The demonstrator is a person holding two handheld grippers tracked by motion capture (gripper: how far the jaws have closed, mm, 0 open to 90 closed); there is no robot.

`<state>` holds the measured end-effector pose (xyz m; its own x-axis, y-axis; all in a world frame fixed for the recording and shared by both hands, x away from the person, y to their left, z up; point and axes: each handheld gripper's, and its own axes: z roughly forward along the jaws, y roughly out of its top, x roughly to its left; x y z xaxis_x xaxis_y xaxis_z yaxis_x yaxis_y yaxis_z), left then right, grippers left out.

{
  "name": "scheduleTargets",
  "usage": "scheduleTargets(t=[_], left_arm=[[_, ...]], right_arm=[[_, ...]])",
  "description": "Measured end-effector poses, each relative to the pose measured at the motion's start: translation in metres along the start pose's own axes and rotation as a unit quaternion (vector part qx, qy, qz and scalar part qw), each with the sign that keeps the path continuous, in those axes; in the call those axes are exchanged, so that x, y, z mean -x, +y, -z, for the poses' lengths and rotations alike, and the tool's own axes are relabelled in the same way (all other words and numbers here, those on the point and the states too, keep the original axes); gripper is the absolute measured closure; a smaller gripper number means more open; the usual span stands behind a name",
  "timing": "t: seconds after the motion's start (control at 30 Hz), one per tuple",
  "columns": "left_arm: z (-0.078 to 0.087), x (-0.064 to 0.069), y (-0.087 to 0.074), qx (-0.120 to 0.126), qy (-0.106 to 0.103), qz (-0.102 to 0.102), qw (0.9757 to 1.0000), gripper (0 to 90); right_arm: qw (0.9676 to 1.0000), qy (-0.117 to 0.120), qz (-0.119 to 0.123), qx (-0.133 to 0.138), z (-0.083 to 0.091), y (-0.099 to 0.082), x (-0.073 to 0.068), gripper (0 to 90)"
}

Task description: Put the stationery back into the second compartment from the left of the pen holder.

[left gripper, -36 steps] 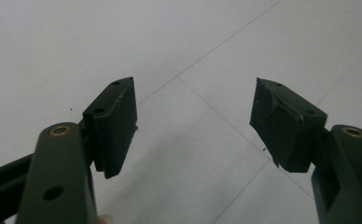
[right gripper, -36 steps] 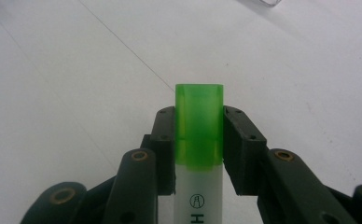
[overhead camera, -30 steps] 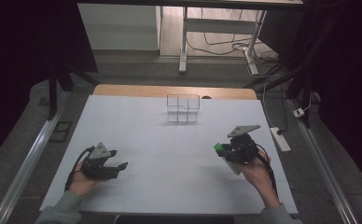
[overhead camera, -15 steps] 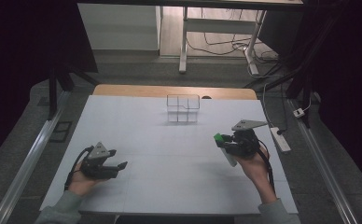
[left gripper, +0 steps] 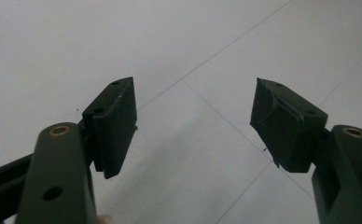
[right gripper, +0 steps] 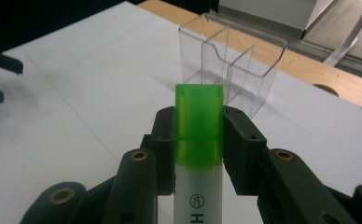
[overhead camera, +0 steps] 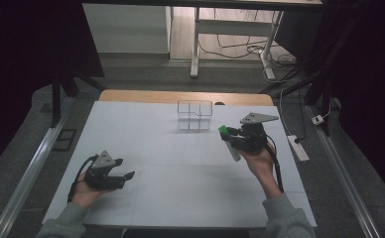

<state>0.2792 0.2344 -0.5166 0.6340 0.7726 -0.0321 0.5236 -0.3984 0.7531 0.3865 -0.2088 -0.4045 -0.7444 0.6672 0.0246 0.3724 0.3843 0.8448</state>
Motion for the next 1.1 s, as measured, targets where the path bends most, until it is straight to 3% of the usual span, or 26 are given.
scheduleTargets(t=[0.57, 1.1], left_arm=[[-0.001, 0.002, 0.001, -0.001, -0.003, -0.004, 1.0, 31.5], [-0.002, 0.001, 0.0, -0.001, -0.006, -0.005, 1.0, 31.5]], right_arm=[[0.999, 0.004, -0.014, 0.042, -0.021, 0.025, 0.01, 66.5], [0.9979, 0.016, -0.026, 0.058, -0.039, 0.04, 0.024, 66.5]])
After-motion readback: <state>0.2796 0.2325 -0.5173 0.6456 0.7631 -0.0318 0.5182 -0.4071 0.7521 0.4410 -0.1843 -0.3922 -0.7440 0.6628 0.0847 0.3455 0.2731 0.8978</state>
